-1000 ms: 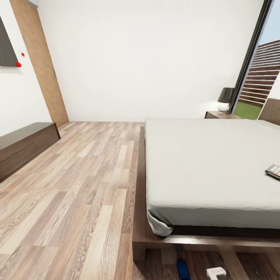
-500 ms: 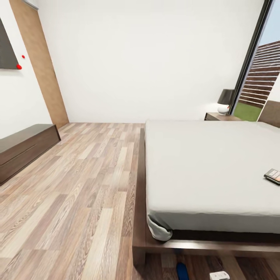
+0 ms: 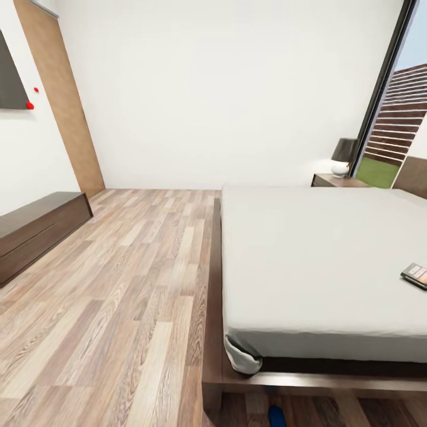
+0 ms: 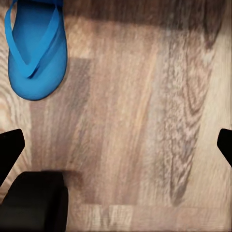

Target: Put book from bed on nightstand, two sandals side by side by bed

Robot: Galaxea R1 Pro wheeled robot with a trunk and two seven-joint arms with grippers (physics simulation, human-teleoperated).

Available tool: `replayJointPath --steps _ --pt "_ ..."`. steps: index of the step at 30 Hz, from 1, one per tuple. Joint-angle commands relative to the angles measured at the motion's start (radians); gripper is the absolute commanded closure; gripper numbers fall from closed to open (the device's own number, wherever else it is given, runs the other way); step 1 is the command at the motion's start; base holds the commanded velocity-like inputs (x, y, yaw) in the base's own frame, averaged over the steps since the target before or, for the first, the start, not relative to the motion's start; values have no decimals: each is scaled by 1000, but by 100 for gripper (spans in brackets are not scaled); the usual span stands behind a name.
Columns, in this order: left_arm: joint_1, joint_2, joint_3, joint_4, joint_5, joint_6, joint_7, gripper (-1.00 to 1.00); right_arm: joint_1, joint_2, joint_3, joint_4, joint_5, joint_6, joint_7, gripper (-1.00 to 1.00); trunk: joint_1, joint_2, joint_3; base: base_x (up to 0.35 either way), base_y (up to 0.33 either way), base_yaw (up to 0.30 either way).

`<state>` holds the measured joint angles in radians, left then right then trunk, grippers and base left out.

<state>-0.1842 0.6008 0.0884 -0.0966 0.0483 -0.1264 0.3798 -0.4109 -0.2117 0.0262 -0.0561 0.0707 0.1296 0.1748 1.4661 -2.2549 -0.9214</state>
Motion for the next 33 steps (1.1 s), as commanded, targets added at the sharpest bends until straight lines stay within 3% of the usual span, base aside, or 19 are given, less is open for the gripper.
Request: replayJointPath --steps 1,28,33 --pt "0 -2 7 1 5 -7 -2 100 1 -2 2 -2 7 5 3 -100 -4 7 2 0 0 0" --pt "-1 -46 5 0 4 -17 -19 100 38 -43 -3 -4 7 4 2 -100 -108 196 87 0 0 0" --pt "-1 -57 5 0 2 -17 -20 100 40 -44 -3 -3 7 5 2 -100 -108 196 87 0 0 -4"
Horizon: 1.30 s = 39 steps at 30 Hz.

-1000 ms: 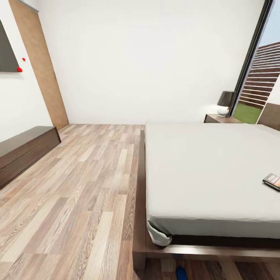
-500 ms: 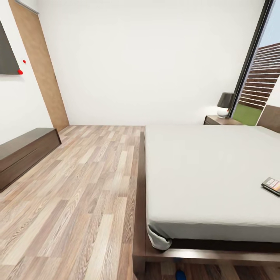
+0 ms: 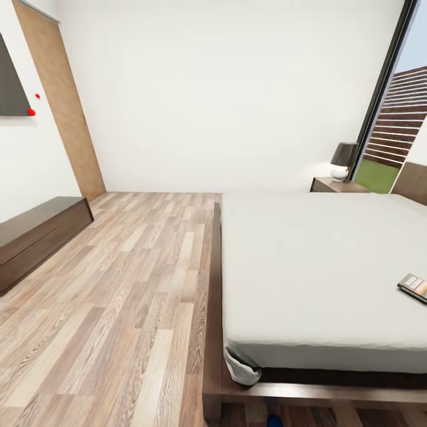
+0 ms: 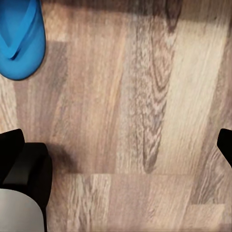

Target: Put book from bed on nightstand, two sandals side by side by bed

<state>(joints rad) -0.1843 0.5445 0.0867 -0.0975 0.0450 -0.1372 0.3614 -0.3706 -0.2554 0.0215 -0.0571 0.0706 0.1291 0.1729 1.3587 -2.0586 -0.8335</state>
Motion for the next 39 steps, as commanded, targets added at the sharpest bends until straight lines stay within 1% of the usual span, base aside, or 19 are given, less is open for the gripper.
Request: replayJointPath --steps 1,5,6,10,12,14,16,17,19,23,25,30,39 --pt "0 -3 7 1 4 -7 -2 100 0 0 1 -2 7 6 4 -100 0 0 -1 0 0 -27" --pt "-1 -20 6 1 2 -7 -2 100 1 -1 1 -2 8 6 4 -100 0 0 -1 0 0 -59" --pt "-1 -28 6 1 1 -10 -2 100 1 -1 1 -2 8 6 4 -100 0 0 -1 0 0 -105" --pt "0 -39 5 1 0 -21 -6 100 2 -2 2 -1 9 6 4 -100 0 0 -1 0 0 -143" --pt "0 -46 5 1 -1 -26 -18 100 2 -2 2 -1 10 6 4 -100 0 0 -1 0 0 -193" --pt "0 -54 5 1 1 -29 -38 100 3 -2 3 -1 11 6 4 -100 0 0 -1 0 0 -214" --pt "-1 -61 5 1 4 -32 -82 100 7 -3 3 -1 13 6 4 -100 0 0 -1 0 0 -176" --pt "-1 -63 6 0 6 -33 -115 100 10 -4 3 -1 14 6 4 -100 0 0 -1 0 0 -109" --pt "-1 -66 7 0 8 -34 -158 100 13 -5 3 -1 14 6 4 -100 0 0 -1 0 0 -72" --pt "-1 -67 11 -1 10 -34 -211 100 27 -11 5 -1 16 1 4 -100 0 0 -1 0 0 -32" --pt "-1 -68 12 -1 11 -34 -225 100 36 -14 5 -1 15 -10 4 -100 0 0 -1 0 0 -13" --pt "-1 -69 13 -1 11 -34 -244 100 58 -18 5 -1 15 -31 4 -100 0 0 -1 0 0 -6" --pt "-1 -68 8 -4 9 -43 -237 100 65 -19 5 -1 15 -39 4 -100 0 0 -1 0 0 0"
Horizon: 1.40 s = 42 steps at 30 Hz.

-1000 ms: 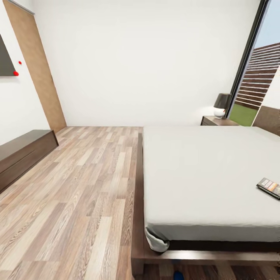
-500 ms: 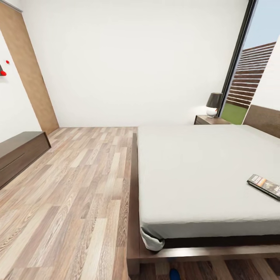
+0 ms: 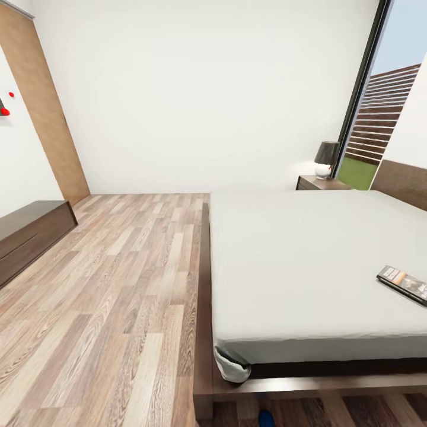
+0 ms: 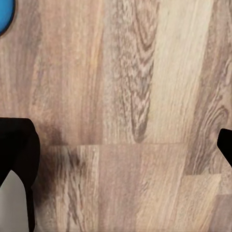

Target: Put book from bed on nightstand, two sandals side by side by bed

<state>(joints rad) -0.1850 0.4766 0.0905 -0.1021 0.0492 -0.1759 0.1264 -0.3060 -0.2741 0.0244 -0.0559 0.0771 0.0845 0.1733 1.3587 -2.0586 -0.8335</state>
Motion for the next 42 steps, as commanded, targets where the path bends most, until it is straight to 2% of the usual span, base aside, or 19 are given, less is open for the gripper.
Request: replayJointPath --steps 1,6,10,12,13,17,21,27,30,32,33,37,40,42 --pt "-1 0 0 1 1 -5 -2 100 0 0 2 -2 8 5 3 -100 0 0 -1 0 0 0" --pt "-1 8 -12 1 -18 -7 -1 100 1 0 1 -3 6 5 3 -100 0 0 -1 0 0 0" --pt "-1 41 -17 3 -53 -8 1 100 1 -1 0 -3 6 5 3 -100 0 0 -1 0 0 0" --pt "-1 62 -18 4 -68 -8 3 100 1 -2 0 -3 5 5 3 -100 0 0 -1 0 0 0" --pt "-1 82 -18 4 -77 -9 4 100 1 -2 0 -3 5 4 3 -100 0 0 -1 0 0 0" --pt "0 106 -18 5 -89 -16 5 100 1 -3 0 -3 5 4 3 -100 0 0 -1 0 0 0" --pt "0 115 -16 6 -92 -61 5 100 1 -3 0 -3 4 4 3 -100 0 0 -1 0 0 0" --pt "0 118 -11 7 -92 -84 9 100 1 -4 0 -3 4 3 3 -100 0 0 -1 0 0 0" --pt "0 123 -10 14 -96 -84 27 100 1 -5 0 -3 4 3 3 -100 0 0 -1 0 0 0" --pt "3 137 -10 32 -98 -80 53 100 1 -4 0 -3 4 2 3 -100 0 0 -1 0 0 0" --pt "10 153 -12 53 -99 -77 83 100 1 -4 0 -3 4 2 3 -100 0 0 -1 0 0 0" --pt "38 173 -19 79 -103 -76 128 100 1 -4 0 -4 4 2 3 -100 0 0 -1 0 0 0" --pt "73 180 -68 88 -164 -77 148 100 1 -4 0 -4 4 1 2 -100 0 0 -1 0 0 0" --pt "82 180 -122 90 -227 -75 153 100 1 -4 0 -4 4 1 2 -100 0 0 -1 0 0 0"
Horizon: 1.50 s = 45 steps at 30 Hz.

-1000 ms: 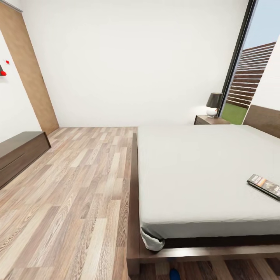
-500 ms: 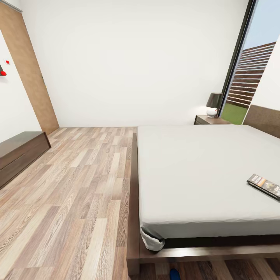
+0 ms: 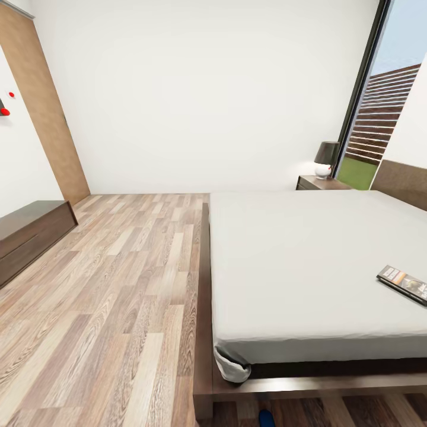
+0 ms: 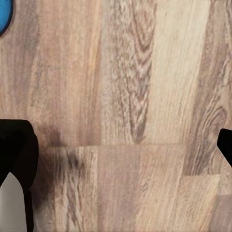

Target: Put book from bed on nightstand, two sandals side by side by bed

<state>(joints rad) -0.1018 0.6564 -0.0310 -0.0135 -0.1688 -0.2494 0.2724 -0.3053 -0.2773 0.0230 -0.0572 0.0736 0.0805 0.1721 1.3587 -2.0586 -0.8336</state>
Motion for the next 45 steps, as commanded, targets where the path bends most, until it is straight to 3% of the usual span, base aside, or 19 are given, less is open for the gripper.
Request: replayJointPath --steps 1,3,4,6,9,14,18,21,22,26,28,33,34,36,42,45 --pt "2 -1 -36 3 -49 0 8 100 0 0 2 -2 8 5 3 -100 0 0 -1 0 0 0" --pt "7 -1 -116 4 -134 6 10 100 0 0 2 -3 8 5 3 -100 0 0 -1 0 0 0" --pt "10 -2 -199 6 -217 24 14 100 0 0 2 -3 8 5 3 -100 0 0 -1 0 0 0" --pt "11 -2 -269 7 -280 66 31 100 0 0 2 -3 8 5 3 -100 0 0 -1 0 0 0" --pt "12 -3 -337 7 -335 177 86 100 0 -1 2 -3 8 5 3 -100 0 0 -1 0 0 0" --pt "15 -3 -399 7 -384 395 212 100 0 -1 2 -3 8 5 3 -100 0 0 -1 0 0 0" --pt "15 -3 -447 7 -422 483 277 100 0 -2 2 -3 8 5 3 -100 0 0 -1 0 0 0" --pt "17 -3 -526 6 -485 519 305 100 0 -1 2 -3 8 5 3 -100 0 0 -1 0 0 0" --pt "17 -3 -586 7 -532 526 311 100 0 -1 2 -3 8 5 3 -100 0 0 -1 0 0 0" --pt "16 -3 -712 7 -621 521 318 100 0 -1 2 -3 8 5 3 -100 0 0 -1 0 0 0" --pt "17 -2 -806 9 -667 511 319 100 0 -2 2 -3 8 5 2 -100 0 0 -1 0 0 0" --pt "17 -2 -928 13 -690 510 318 100 0 -4 2 -3 8 5 2 -100 0 0 -1 0 0 0" --pt "18 -3 -977 13 -693 507 318 100 0 -4 2 -3 8 5 1 -100 0 0 -1 0 0 0" --pt "21 -3 -1026 14 -696 503 318 100 0 -5 2 -3 9 5 1 -100 0 0 -1 0 0 0" --pt "46 -3 -1076 15 -700 496 317 100 0 -4 3 -3 9 5 1 -100 0 0 -1 0 0 0" --pt "50 -4 -1089 15 -724 496 318 100 0 -3 3 -3 9 5 1 -100 0 0 -1 0 0 0"
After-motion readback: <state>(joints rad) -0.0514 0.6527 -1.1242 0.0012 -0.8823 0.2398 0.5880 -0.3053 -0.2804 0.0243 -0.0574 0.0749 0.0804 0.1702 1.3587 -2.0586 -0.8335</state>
